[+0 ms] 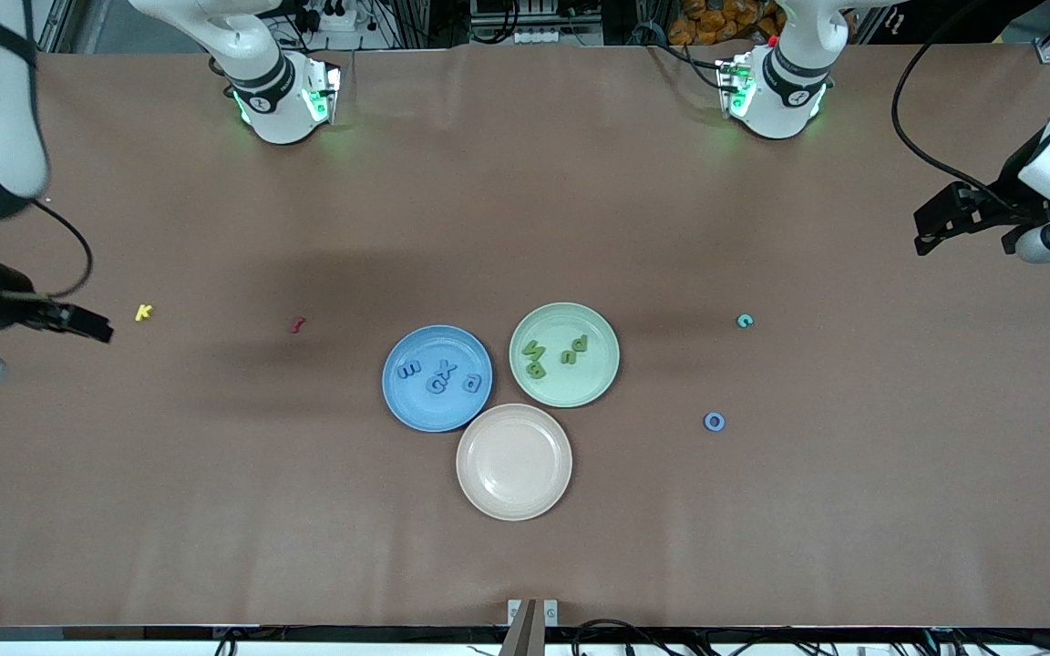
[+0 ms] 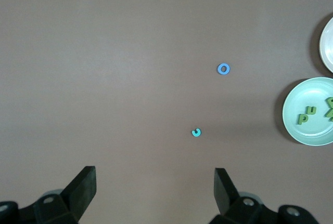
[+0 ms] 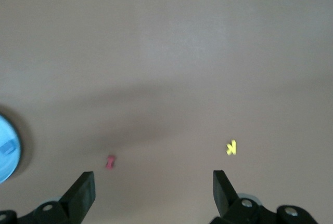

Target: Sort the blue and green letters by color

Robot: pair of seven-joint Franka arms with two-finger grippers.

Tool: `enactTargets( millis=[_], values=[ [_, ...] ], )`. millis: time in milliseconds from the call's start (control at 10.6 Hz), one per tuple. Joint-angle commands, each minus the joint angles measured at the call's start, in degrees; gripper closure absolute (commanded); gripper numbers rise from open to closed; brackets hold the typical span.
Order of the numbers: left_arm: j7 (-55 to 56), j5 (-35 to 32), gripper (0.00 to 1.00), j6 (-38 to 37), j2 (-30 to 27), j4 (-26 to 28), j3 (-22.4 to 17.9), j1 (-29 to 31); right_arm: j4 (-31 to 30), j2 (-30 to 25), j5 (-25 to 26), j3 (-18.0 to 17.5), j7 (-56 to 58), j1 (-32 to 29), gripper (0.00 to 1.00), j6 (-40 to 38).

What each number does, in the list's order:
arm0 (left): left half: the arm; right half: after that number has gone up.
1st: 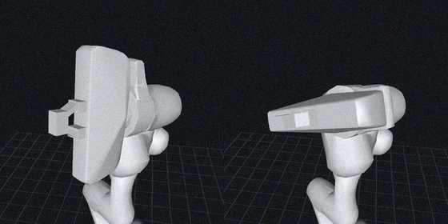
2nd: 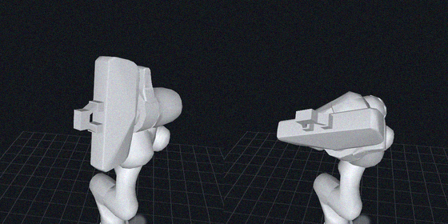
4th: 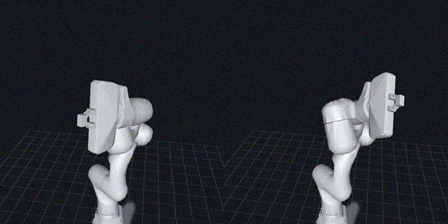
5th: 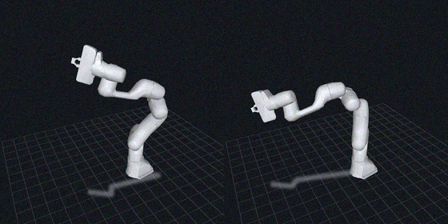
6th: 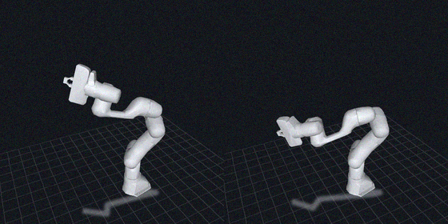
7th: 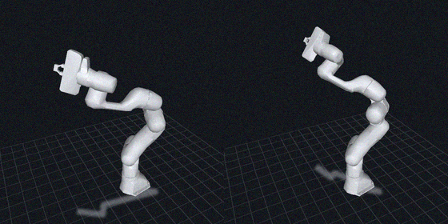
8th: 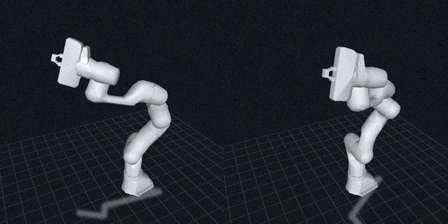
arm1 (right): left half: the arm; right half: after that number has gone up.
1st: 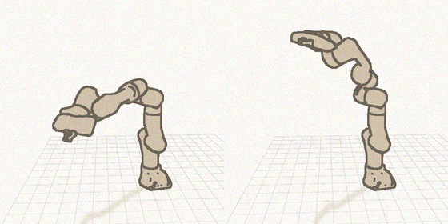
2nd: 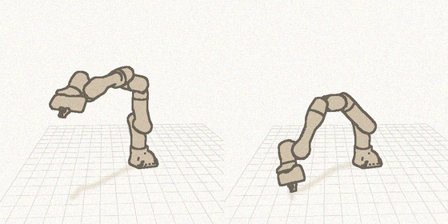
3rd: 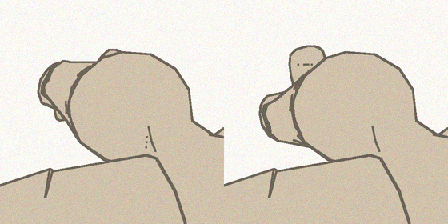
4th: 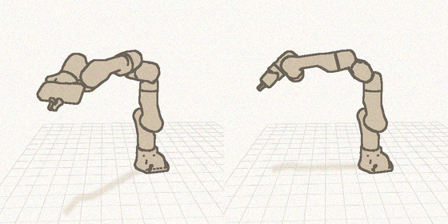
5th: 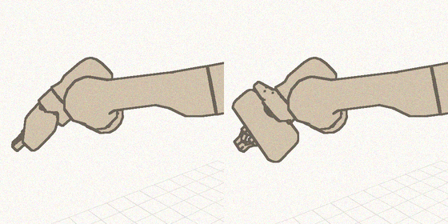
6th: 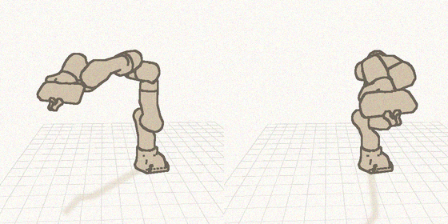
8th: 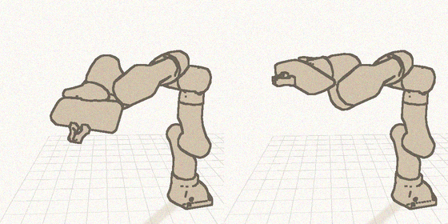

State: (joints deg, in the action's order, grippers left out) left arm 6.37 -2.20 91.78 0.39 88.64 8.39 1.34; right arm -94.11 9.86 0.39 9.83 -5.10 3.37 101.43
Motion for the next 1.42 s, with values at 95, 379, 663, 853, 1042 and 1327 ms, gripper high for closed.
enactTargets(
  millis=[95, 379, 663, 853, 1042, 1327],
  values=[
    [-1.10, 1.41, 0.00, -0.82, -0.39, -0.31, -0.39, 0.16, 12.60, -4.66, 1.45, 0.02, 0.18, 0.85, 0.00, -18.06],
    [-1.28, 1.41, 0.00, -0.82, -0.39, -0.40, -0.48, 0.16, 13.53, -8.79, 1.63, 0.55, 0.35, 1.38, 0.00, -20.66],
    [-1.54, 1.32, 0.00, -0.73, -0.39, -0.31, -0.57, 0.33, 7.99, -10.03, 1.63, 0.72, 0.35, 1.46, 0.00, -14.97],
    [-1.63, 1.41, 0.00, -0.73, -0.39, -0.40, -0.57, 0.42, 7.62, -10.30, 1.54, 0.72, 0.35, 1.64, 0.00, -14.77],
    [-1.63, 1.32, 0.00, -0.73, -0.39, -0.31, -0.57, 0.51, 6.40, -10.73, 1.37, 0.72, 0.35, 1.64, 0.00, -13.63],
    [-1.63, 1.24, 0.00, -0.73, -0.39, -0.31, -0.57, 0.60, 6.22, -10.74, 1.19, 0.63, 0.87, 1.99, 0.00, -13.62]
  ],
)
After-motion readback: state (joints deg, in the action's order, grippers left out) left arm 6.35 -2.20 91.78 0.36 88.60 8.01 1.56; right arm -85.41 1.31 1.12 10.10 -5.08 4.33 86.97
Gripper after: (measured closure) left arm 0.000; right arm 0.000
